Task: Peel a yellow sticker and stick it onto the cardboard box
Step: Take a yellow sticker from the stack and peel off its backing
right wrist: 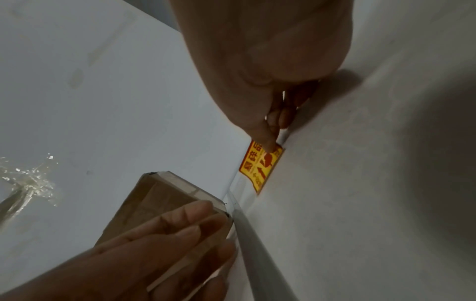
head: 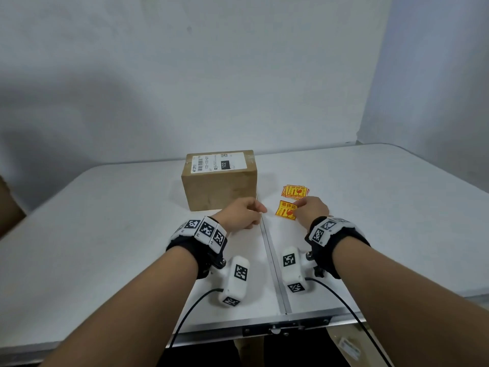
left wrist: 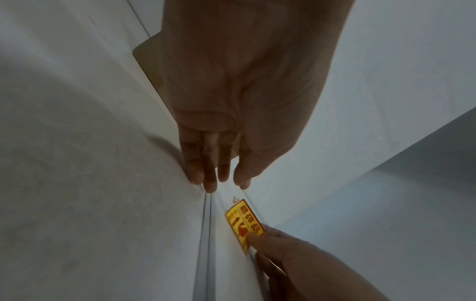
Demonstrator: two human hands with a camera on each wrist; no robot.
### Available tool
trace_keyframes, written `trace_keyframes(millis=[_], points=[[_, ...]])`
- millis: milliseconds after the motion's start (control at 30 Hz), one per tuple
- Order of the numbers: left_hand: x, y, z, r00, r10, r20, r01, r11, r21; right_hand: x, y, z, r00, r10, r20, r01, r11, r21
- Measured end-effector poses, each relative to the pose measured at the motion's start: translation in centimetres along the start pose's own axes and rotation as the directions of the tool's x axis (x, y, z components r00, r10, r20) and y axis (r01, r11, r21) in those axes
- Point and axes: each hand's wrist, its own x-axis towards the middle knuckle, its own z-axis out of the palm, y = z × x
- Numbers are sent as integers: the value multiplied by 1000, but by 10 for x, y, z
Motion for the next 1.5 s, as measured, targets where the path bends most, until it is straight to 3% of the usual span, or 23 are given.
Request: trace_keyframes(millis=[167, 367, 633, 800, 933, 1033, 1166, 1500], points=[[0, -6, -10, 992, -10, -126, -7, 991, -136, -13, -10, 11, 976, -209, 61, 184, 943, 276], [-13, -24, -37, 981, -38, -189, 11, 990, -141, -32, -34, 27, 907, -367, 207, 284, 895, 345], [-28, -38, -45, 957, -56, -285, -11, 973, -229, -50, -46, 47, 902, -376, 211, 295, 895, 334], [-31, -41, -41, 959, -56, -277, -17, 967, -256, -58, -54, 48, 890, -394, 228, 318, 896, 309], [-34, -41, -42, 966, -61, -252, -9, 963, -268, -62, -60, 50, 904, -341, 259, 244, 907, 342], [-38, -40, -47, 968, -54, -244, -5, 972, -235, -61, -61, 53, 899, -359, 250, 241, 884, 400], [-40, -38, -55, 951, -24, -308, -23, 989, -147, -59, -60, 54, 887, -424, 183, 353, 879, 321], [-39, -31, -54, 942, 21, -334, -8, 999, 40, -60, -64, 51, 857, -487, 168, 450, 867, 216]])
